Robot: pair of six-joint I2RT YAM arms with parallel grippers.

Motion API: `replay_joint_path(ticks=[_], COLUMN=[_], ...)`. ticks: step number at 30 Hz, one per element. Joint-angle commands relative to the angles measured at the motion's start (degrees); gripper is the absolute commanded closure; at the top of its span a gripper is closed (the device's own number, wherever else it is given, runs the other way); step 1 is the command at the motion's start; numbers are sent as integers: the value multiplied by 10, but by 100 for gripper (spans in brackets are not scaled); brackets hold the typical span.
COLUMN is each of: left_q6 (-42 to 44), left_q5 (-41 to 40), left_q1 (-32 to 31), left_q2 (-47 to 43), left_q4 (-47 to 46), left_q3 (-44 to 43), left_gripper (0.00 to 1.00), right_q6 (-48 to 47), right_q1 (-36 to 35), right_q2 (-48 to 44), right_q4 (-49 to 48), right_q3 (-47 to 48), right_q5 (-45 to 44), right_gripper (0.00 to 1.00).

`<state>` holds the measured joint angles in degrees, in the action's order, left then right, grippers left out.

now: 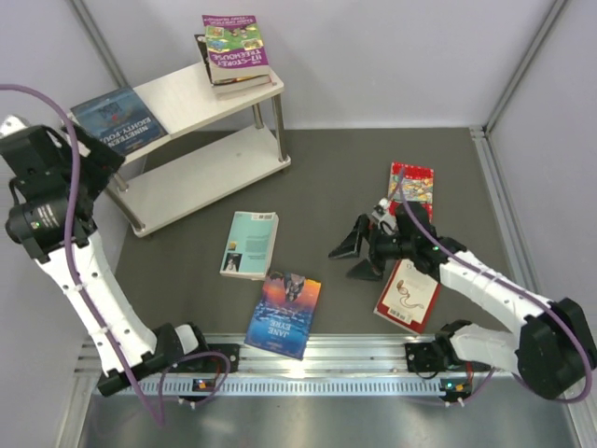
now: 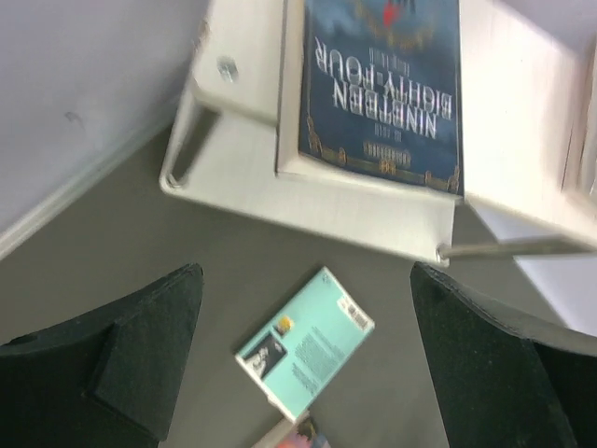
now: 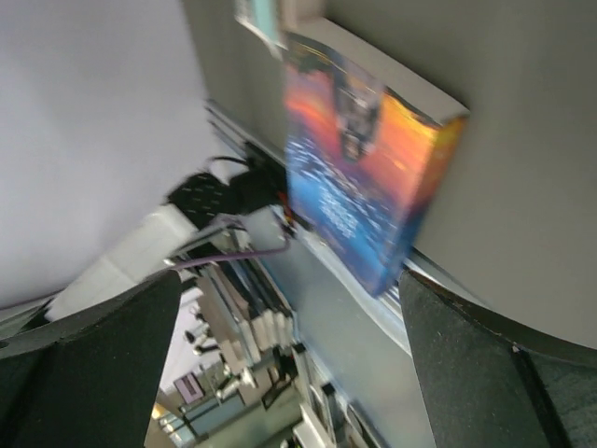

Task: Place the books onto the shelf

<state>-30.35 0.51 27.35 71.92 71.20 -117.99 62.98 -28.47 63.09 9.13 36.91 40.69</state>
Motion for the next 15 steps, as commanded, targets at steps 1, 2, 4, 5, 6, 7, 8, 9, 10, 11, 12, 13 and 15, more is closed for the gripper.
replay_joint_path(ticks=[1, 2, 4, 5, 6, 7, 8, 9, 10, 11, 12, 13, 15], left_q6=[-16, -18, -37, -43, -52, -55, -55, -58, -59, -60, -65, -67, -67], left_q5=[56, 66, 77, 84, 85, 87, 91, 91, 91, 87, 73, 69, 69], left_q1=[-33, -43, -81, -92, -116, -128, -138, -158, -168, -179, -202, -213, -243], left_q2=[-55, -75, -130, -144, -164, -172, -179, -193, -200, -206, -219, -223, -231], left_q4=[-18, -34, -77, -89, -90, -91, -91, -91, -91, -91, -90, -89, -92], left_q3=[89, 149, 208, 261, 284, 306, 350, 370, 390, 425, 441, 456, 515], left_gripper=[1, 1, 1, 1, 1, 1, 1, 1, 1, 1, 1, 1, 1], right_q6=[-78, -79, -75, -71, -65, -52, -45, -40, -30, -26, -23, -16, -7], right_q1=[-41, -51, -82, -91, -111, -120, -129, -144, -152, -158, -171, -178, -198], right_q2=[40, 54, 65, 72, 75, 78, 83, 85, 88, 92, 94, 97, 101], right_q4=[106, 110, 110, 107, 102, 89, 82, 77, 74, 69, 68, 65, 60], right_q3=[21, 21, 19, 17, 11, 7, 2, -6, -10, -13, -17, -19, -24], right_q5=[-49, -55, -75, -83, -94, -97, -101, -109, -112, -117, -126, -132, -148], right_gripper=[0, 0, 0, 0, 0, 0, 0, 0, 0, 0, 0, 0, 0])
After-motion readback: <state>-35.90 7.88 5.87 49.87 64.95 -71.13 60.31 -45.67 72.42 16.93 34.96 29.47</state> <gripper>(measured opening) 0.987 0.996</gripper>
